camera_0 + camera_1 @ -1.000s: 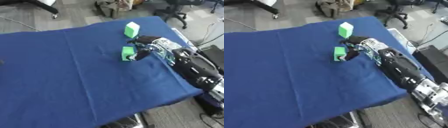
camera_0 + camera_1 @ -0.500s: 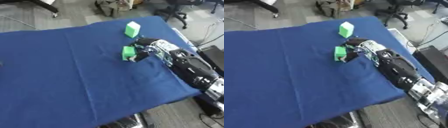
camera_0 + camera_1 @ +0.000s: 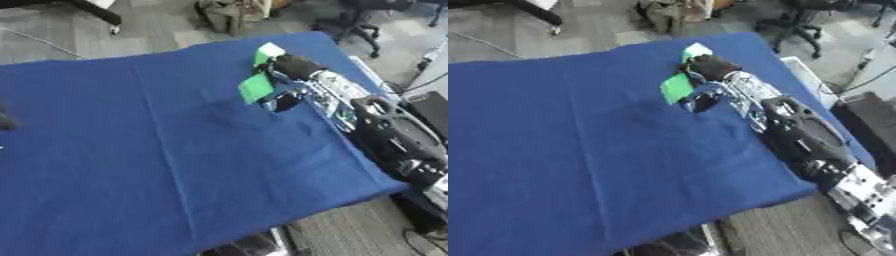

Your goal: Pick up the objects with one hand, pass them to the other hand, and then place them into the box on the other side of the table.

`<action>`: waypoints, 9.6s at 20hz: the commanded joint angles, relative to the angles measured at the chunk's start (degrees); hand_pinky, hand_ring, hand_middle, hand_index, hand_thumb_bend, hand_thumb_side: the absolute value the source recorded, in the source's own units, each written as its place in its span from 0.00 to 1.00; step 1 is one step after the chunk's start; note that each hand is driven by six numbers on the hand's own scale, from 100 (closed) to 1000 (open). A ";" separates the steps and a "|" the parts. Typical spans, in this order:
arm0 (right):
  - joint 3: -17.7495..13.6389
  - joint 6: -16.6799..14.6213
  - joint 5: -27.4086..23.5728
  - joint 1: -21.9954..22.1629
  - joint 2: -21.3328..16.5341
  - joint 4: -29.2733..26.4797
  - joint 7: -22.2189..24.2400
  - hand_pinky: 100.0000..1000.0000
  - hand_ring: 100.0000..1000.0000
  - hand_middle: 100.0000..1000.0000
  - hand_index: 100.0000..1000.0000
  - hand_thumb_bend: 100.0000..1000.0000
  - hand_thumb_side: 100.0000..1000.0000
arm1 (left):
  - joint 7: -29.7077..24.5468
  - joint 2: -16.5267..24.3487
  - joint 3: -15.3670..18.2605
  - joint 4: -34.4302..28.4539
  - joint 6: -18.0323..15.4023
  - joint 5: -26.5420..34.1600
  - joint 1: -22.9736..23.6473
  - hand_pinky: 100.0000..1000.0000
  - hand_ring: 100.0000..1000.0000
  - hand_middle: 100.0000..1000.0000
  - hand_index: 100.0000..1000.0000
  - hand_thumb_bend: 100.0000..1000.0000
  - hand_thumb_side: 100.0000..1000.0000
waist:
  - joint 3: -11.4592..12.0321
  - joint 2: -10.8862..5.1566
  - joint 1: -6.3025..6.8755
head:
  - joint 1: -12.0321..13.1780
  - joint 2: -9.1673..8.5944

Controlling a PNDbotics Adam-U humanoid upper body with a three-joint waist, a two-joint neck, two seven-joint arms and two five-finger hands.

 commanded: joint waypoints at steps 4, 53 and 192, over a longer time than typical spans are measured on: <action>1.53 -7.66 -1.72 -0.23 5.68 -20.49 -1.72 0.66 0.45 0.20 0.49 0.15 0.00 | 0.83 -1.27 -0.07 3.93 0.20 -1.62 -0.03 0.93 0.58 0.52 0.84 0.19 0.92 | -1.33 -1.58 0.56 | 10.01 -0.14; 12.56 -21.36 -14.49 -4.95 24.61 -21.11 -0.50 0.61 0.44 0.17 0.46 0.00 0.00 | 8.66 -8.94 -16.36 14.95 -2.03 -6.44 -7.81 0.95 0.70 0.65 0.88 0.27 0.68 | -4.27 -3.04 -0.12 | 17.68 -0.14; -11.86 15.97 -30.08 0.61 -5.54 30.98 -18.10 0.63 0.59 0.62 0.96 0.00 0.98 | 8.93 2.72 -3.57 -4.05 3.88 -4.40 -6.93 0.85 0.56 0.50 0.80 0.21 0.83 | 10.02 -0.29 -5.19 | -13.67 -0.14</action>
